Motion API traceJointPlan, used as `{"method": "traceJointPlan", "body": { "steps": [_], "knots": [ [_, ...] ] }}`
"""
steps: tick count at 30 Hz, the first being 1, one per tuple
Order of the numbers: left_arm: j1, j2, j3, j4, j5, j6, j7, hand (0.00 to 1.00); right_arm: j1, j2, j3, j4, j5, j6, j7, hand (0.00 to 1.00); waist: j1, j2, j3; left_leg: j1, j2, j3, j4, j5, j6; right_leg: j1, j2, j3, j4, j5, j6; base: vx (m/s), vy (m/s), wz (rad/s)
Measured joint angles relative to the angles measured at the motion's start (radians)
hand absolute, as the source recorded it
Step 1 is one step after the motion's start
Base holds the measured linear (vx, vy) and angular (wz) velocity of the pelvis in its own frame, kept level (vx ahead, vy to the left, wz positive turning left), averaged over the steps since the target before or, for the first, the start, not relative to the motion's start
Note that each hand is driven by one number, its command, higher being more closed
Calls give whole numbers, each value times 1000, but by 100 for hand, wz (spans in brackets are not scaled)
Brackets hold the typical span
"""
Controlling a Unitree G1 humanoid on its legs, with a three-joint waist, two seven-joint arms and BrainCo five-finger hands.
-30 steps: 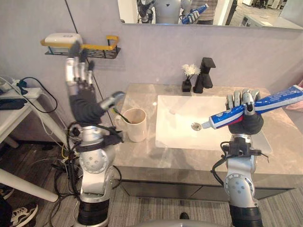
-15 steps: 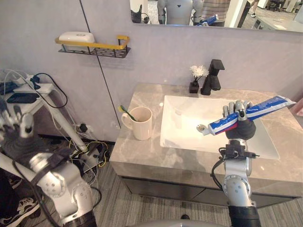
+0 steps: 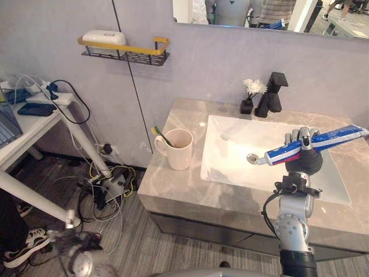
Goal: Organize washtable
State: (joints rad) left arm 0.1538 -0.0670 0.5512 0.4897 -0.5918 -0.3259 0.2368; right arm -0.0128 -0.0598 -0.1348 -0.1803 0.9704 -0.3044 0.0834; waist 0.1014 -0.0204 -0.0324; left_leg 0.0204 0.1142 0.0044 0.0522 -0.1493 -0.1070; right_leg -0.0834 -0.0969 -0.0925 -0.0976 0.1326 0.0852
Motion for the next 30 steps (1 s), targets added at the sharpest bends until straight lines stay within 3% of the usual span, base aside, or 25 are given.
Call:
{"method": "traceJointPlan", "body": {
  "steps": [7, 12, 24, 30],
  "knots": [
    [2, 9, -161, 248, 89, 91, -86, 0, -87, -33, 19, 22, -60, -1, -29, 100, 2, -22, 8, -11, 0, -5, 6, 7, -2, -10, -1, -2, 5, 3, 2, 24, 0, 2],
    [4, 40, -172, 344, 102, 123, -122, 0, -140, -62, 53, 25, -92, 0, -44, 100, 9, -35, 3, -12, 0, -4, 8, 7, -2, -10, -1, -1, 2, 4, 2, -13, -3, 0],
    [11, 65, -207, 420, 169, 158, -143, 0, -298, -128, 182, 35, -170, 13, -45, 100, 21, -55, 15, -29, 1, -8, 7, 10, -1, -24, -7, -3, 5, 7, 1, -4, -1, 1],
    [4, 72, -242, 414, 169, 157, -144, 0, -448, -142, 274, 192, -180, 49, -61, 100, 29, -58, 18, -31, -1, -10, 7, 12, -1, -26, -8, -4, 5, 8, 2, 7, 2, 0]
  ]
}}
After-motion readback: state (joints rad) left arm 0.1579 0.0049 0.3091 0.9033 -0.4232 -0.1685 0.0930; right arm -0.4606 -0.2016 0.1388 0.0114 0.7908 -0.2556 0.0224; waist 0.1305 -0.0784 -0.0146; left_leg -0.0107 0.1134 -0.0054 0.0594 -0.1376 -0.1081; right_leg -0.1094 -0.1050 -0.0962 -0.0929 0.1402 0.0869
